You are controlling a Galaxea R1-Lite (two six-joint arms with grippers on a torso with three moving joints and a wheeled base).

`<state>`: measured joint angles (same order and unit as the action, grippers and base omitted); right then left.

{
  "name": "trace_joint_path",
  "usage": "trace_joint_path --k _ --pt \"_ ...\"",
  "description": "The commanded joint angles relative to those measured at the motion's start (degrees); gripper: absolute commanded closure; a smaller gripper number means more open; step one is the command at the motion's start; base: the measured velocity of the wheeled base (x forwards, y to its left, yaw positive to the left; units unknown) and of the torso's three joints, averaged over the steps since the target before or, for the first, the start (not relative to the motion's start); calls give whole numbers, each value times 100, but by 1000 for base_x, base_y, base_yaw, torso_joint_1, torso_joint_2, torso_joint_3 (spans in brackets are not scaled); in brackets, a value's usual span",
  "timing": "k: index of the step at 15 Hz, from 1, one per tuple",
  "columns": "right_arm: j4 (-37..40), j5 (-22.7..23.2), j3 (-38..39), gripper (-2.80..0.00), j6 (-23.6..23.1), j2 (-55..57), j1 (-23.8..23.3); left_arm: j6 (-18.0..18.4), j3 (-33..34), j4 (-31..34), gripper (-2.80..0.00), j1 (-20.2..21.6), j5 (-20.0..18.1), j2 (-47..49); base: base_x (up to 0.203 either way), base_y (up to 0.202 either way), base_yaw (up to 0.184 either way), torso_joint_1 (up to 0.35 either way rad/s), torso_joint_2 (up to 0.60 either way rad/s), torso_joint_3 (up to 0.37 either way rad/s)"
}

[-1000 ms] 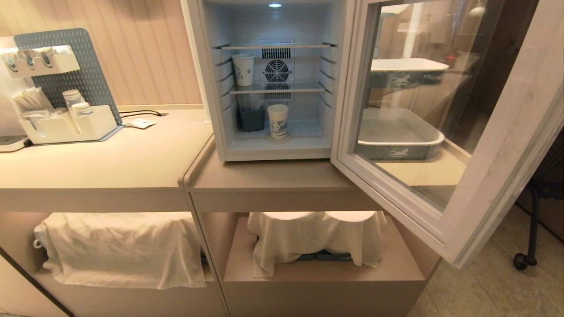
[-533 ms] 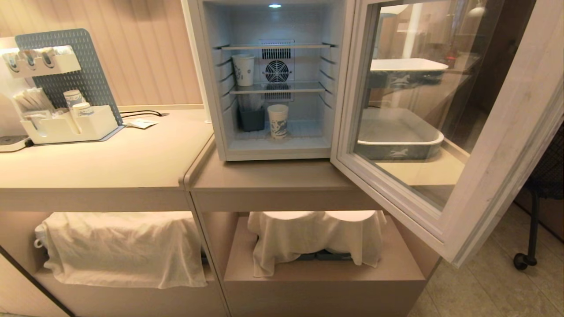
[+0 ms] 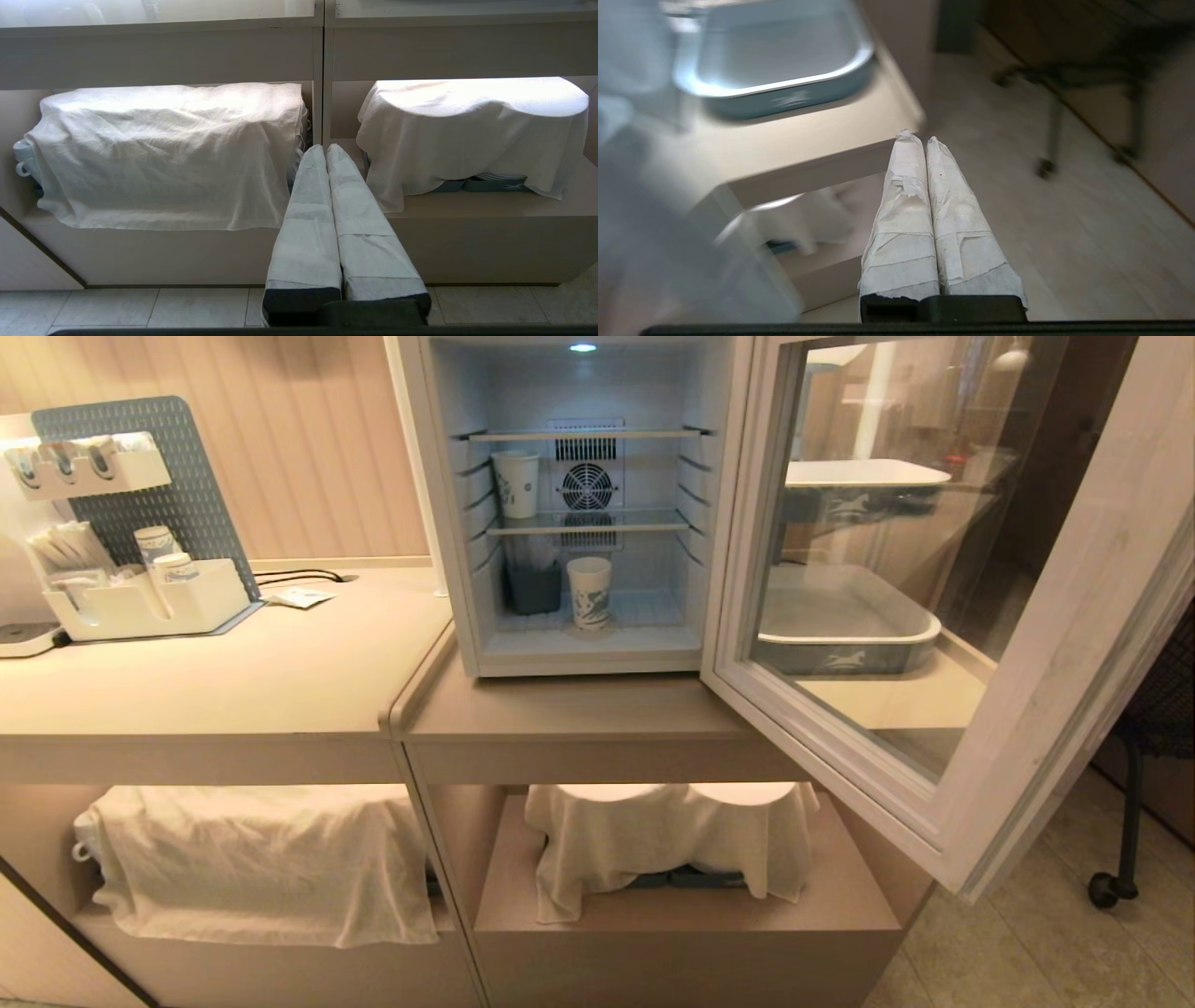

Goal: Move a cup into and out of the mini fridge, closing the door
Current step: Close the freezer door

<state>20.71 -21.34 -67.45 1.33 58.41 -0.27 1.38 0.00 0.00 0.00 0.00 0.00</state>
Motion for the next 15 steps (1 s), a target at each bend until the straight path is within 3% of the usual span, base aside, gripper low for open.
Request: trace_joint_path --k 1,6,11,15 --pt "-340 -705 -378 0 45 1799 -73 3 7 0 0 0 0 -9 0 0 0 0 0 0" --pt "-1685 -1221 -673 0 -6 2972 -239 3 0 0 0 0 0 -9 0 0 0 0 0 0" --pt "-2212 -1393 -943 0 18 3482 -210 1 1 0 0 0 0 -9 0 0 0 0 0 0" --pt "-2259 -1266 -966 0 289 3512 197 3 0 0 0 0 0 -9 0 0 0 0 0 0"
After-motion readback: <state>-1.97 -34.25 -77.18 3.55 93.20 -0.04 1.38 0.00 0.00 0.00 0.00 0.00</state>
